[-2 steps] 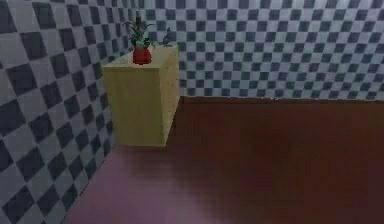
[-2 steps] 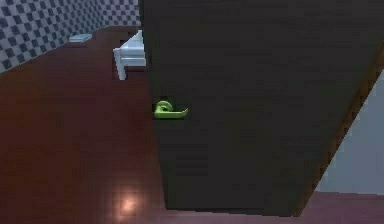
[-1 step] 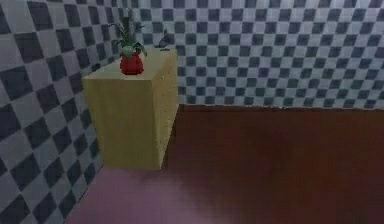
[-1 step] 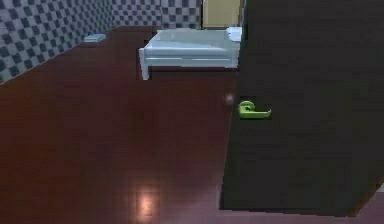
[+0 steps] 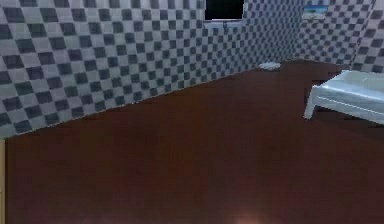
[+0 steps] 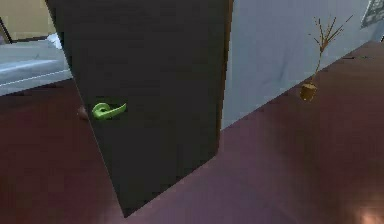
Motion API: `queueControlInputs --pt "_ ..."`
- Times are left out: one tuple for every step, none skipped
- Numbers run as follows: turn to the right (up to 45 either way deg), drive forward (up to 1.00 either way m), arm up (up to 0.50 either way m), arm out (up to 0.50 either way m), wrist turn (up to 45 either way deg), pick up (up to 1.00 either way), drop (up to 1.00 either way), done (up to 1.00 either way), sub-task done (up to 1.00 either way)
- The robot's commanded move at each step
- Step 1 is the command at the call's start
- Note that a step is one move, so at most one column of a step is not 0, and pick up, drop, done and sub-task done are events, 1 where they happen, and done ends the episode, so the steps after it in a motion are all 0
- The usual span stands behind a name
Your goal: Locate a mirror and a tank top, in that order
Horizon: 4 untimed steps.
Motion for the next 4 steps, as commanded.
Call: queueControlInputs --pt "15.0 0.00 0.00 0.00 0.0 0.00 0.00 0.00 0.00" --pt "0.0 0.55 0.00 0.00 0.0 0.00 0.00 0.00 0.00" --pt "6.0 0.00 0.00 0.00 0.0 0.00 0.00 0.00 0.00" --pt "0.0 1.00 0.00 0.00 0.0 0.00 0.00 0.00 0.00"
